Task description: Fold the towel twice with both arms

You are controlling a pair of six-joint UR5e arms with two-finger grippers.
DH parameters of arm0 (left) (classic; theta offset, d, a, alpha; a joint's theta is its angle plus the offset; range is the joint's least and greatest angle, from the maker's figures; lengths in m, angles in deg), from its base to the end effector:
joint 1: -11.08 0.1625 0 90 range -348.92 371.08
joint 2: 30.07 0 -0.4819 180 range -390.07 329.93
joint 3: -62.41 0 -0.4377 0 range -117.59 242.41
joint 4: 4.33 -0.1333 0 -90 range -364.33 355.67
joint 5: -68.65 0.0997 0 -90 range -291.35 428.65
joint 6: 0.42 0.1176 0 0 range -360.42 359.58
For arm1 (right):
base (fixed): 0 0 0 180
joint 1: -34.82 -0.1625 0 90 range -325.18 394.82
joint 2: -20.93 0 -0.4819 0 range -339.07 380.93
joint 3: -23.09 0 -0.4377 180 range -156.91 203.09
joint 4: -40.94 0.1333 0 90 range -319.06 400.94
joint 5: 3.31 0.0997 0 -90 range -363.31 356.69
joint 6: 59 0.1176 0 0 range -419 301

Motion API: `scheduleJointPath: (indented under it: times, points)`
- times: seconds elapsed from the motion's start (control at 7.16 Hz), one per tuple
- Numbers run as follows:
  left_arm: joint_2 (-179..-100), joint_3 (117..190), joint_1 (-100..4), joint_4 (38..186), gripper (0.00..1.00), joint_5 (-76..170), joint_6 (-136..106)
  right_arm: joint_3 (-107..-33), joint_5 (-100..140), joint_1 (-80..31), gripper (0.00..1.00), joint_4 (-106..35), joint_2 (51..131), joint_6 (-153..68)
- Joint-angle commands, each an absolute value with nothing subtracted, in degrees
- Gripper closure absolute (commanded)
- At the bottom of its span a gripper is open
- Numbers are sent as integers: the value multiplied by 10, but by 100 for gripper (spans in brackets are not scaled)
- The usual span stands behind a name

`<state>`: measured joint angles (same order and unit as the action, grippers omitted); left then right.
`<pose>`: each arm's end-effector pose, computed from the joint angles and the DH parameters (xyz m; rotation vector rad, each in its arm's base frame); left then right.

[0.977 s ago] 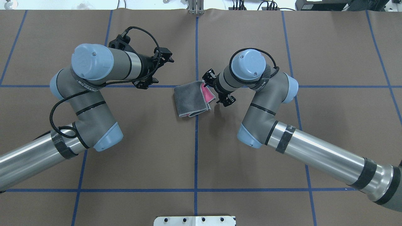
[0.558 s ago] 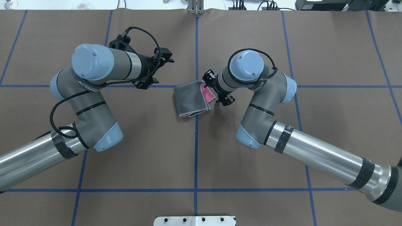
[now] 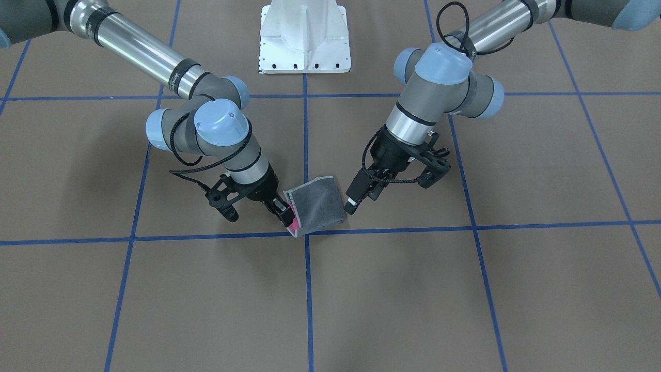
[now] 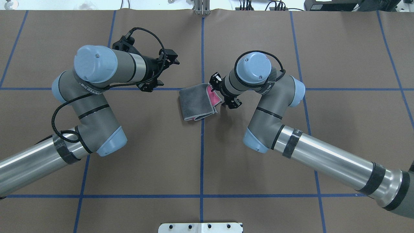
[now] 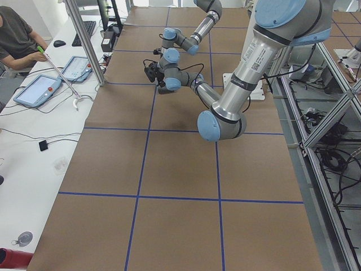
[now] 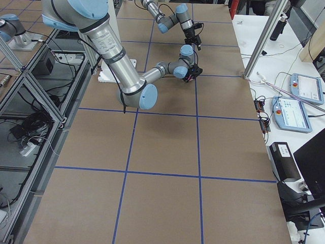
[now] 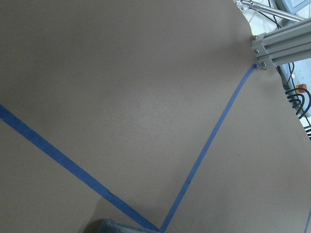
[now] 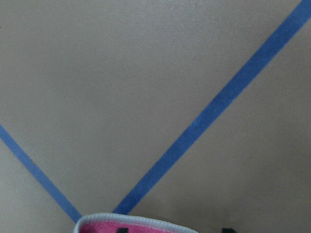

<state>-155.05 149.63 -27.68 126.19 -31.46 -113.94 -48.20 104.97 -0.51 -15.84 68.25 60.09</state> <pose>0.5430 -0.5804 0.2633 0.0177 1.3179 -0.8201 -0.6577 -0.5844 0.3157 -0.2459 -1.0383 0.8614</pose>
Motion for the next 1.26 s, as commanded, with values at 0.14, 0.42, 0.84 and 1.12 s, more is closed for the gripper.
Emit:
scheduleJointPath:
  times: [0.14, 0.42, 0.84, 1.12]
  points:
    - [-1551, 1497, -277, 1262, 0, -315, -1140, -478, 1050, -5, 34, -158, 680, 601]
    - [-1551, 1497, -277, 1262, 0, -315, -1140, -478, 1049, -5, 40, -158, 679, 601]
    - [-1550, 1498, -277, 1263, 0, -314, -1141, -478, 1049, -5, 100, -158, 679, 603]
    - [-1551, 1498, -276, 1262, 0, -314, -1141, -485, 1050, -5, 100, -158, 677, 603]
